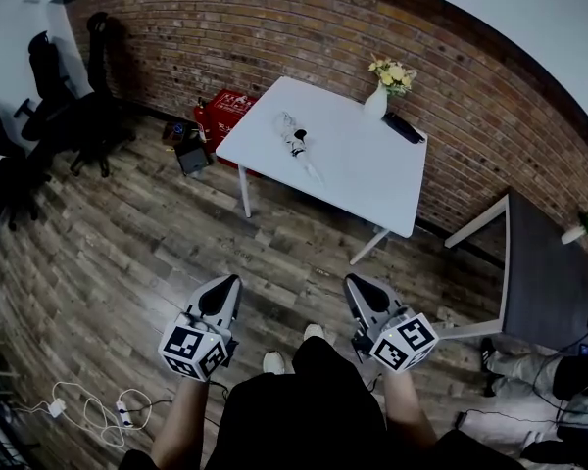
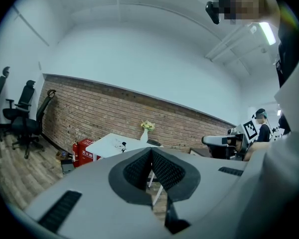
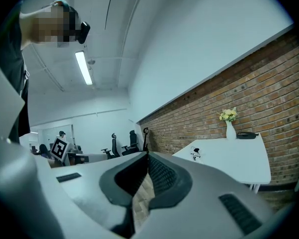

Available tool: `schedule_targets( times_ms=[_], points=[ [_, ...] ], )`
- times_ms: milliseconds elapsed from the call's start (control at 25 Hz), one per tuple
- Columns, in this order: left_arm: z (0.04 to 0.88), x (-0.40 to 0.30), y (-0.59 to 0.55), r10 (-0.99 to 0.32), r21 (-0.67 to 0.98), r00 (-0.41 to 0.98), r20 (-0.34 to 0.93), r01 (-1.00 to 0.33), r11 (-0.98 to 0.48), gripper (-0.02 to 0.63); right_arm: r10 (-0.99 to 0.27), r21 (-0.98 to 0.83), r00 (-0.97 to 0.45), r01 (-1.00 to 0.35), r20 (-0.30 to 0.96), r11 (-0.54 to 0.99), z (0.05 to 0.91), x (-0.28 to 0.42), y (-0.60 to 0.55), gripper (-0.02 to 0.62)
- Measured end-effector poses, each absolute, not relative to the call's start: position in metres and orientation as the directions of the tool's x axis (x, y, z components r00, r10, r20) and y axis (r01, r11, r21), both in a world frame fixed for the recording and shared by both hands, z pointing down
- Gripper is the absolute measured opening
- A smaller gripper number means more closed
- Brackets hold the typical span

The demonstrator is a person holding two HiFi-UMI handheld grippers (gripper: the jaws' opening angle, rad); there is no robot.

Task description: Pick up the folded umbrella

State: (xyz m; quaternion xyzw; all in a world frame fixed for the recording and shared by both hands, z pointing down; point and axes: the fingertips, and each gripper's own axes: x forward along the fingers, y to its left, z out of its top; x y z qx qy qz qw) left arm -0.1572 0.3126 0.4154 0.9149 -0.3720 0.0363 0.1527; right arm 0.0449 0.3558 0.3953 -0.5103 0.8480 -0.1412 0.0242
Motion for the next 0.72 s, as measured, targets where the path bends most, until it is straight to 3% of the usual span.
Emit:
schedule_targets(
  times_ms=[720],
  points=[
    [0.423, -0.131, 0.236, -0.718, 0.246, 0.665, 0.206, -0.745, -0.620, 0.014, -0.830, -0.311, -0.550, -0.807, 0.088, 0.502, 0.411, 0.069, 0.262, 0.023]
  ],
)
